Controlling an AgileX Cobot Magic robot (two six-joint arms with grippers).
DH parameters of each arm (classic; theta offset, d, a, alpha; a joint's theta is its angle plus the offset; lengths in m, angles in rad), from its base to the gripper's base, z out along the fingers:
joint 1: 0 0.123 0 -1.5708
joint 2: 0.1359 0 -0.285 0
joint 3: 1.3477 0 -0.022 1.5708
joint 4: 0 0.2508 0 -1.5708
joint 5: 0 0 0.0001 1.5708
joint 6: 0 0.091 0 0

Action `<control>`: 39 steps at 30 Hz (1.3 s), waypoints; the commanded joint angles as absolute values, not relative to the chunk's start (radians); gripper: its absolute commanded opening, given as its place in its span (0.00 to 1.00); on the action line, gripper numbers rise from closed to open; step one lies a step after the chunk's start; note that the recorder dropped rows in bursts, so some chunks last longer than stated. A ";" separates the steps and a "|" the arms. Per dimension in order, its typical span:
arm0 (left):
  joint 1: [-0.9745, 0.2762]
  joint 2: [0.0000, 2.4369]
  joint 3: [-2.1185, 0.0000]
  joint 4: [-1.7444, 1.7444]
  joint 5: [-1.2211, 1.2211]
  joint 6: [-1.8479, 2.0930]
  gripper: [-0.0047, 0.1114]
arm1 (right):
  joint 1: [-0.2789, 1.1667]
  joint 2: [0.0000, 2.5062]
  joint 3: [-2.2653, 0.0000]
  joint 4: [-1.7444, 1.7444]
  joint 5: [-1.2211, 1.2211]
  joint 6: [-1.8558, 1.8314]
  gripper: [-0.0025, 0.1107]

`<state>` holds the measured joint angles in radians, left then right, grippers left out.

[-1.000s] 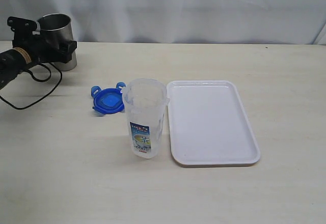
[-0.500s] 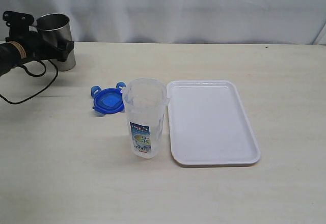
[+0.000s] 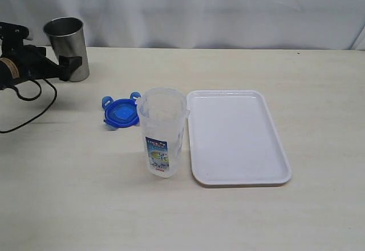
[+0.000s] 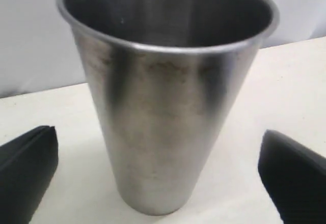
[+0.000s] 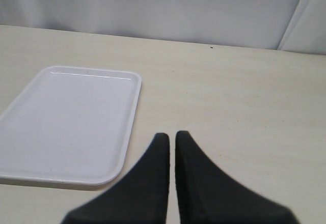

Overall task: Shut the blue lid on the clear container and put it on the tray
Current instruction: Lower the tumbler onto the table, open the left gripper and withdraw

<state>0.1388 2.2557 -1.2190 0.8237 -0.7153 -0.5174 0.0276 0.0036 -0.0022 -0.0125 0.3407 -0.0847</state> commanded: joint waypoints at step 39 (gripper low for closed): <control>0.162 2.166 -1.094 0.904 -0.745 -0.606 0.95 | 0.025 0.000 0.000 -0.012 0.341 -0.082 0.06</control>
<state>0.1623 2.1740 -1.0964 0.8978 -0.7308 -0.6043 0.0276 0.0036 -0.0022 -0.0125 0.3407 -0.0847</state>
